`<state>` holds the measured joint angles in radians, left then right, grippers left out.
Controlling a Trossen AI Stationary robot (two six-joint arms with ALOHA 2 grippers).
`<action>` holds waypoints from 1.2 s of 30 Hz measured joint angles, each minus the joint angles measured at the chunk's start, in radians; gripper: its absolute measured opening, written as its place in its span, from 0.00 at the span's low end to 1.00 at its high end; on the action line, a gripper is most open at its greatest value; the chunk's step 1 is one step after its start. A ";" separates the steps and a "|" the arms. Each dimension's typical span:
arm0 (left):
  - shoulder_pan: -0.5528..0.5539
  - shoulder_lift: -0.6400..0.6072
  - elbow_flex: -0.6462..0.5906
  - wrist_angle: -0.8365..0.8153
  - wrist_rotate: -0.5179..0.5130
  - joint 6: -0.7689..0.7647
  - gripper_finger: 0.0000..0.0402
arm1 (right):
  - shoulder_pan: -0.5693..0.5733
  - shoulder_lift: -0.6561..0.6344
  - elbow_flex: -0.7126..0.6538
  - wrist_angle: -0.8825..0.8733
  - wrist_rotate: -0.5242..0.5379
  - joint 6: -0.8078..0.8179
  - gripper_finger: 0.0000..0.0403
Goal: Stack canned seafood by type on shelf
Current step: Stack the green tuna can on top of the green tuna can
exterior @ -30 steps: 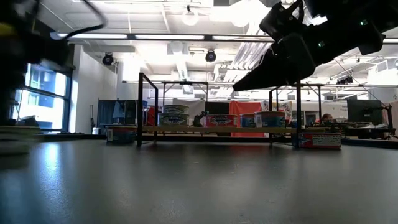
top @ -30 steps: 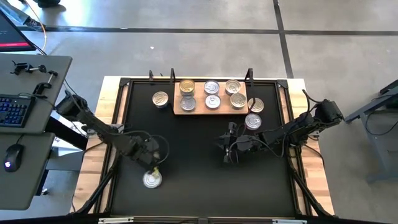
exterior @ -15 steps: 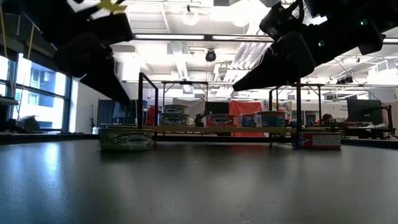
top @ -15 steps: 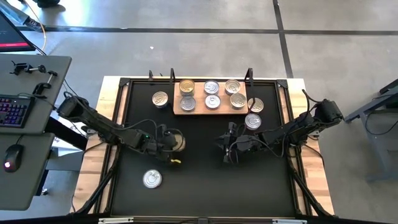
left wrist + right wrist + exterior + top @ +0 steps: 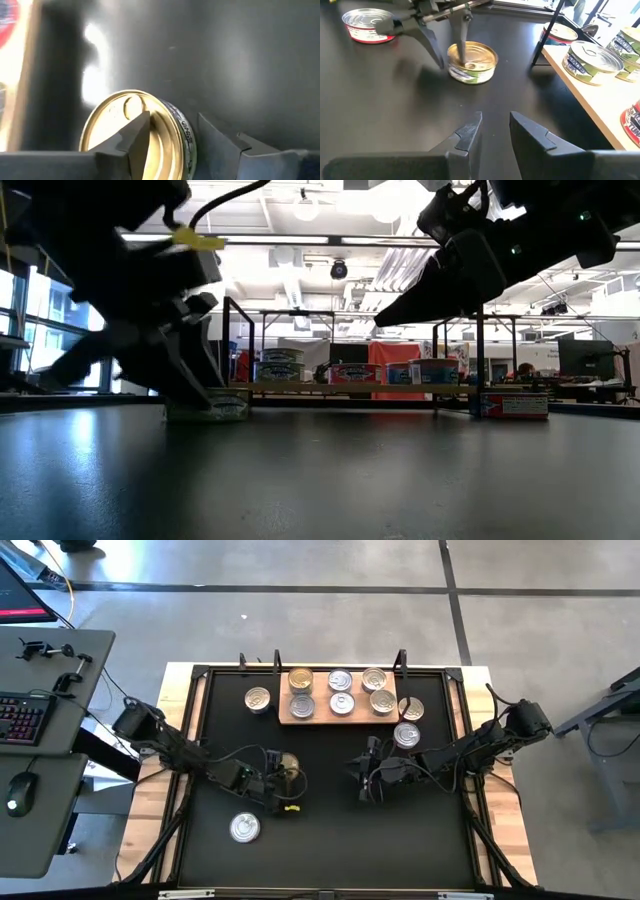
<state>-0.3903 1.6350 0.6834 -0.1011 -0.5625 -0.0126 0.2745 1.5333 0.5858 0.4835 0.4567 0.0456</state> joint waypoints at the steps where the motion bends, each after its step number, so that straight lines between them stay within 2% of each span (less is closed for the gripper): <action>1: -0.006 0.015 0.000 -0.003 -0.041 -0.004 0.38 | 0.000 0.000 0.000 0.000 0.000 0.000 0.22; 5: -0.027 0.049 0.001 -0.012 -0.131 -0.006 0.27 | 0.000 0.000 0.000 0.000 0.003 0.003 0.22; 10: -0.032 0.047 0.002 -0.056 -0.143 -0.047 0.06 | 0.000 0.000 0.000 0.003 0.003 0.007 0.22; 12: -0.032 0.035 0.007 -0.074 -0.143 -0.063 0.02 | 0.000 0.000 0.000 0.006 0.002 0.007 0.22; 19: -0.037 0.028 0.144 -0.293 -0.105 -0.031 0.00 | 0.000 0.000 0.000 0.008 0.002 0.007 0.22; 23: -0.038 0.027 0.218 -0.365 -0.137 -0.029 0.00 | 0.000 0.000 0.000 0.007 0.002 0.007 0.22; 29: -0.037 0.026 0.260 -0.367 -0.155 0.003 0.00 | 0.000 0.000 0.000 0.000 0.002 0.002 0.22; 36: -0.033 0.025 0.267 -0.295 -0.277 0.061 0.00 | 0.000 0.000 0.000 -0.005 -0.001 0.000 0.22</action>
<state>-0.4228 1.6596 0.9501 -0.3963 -0.8391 0.0481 0.2745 1.5333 0.5858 0.4786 0.4556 0.0452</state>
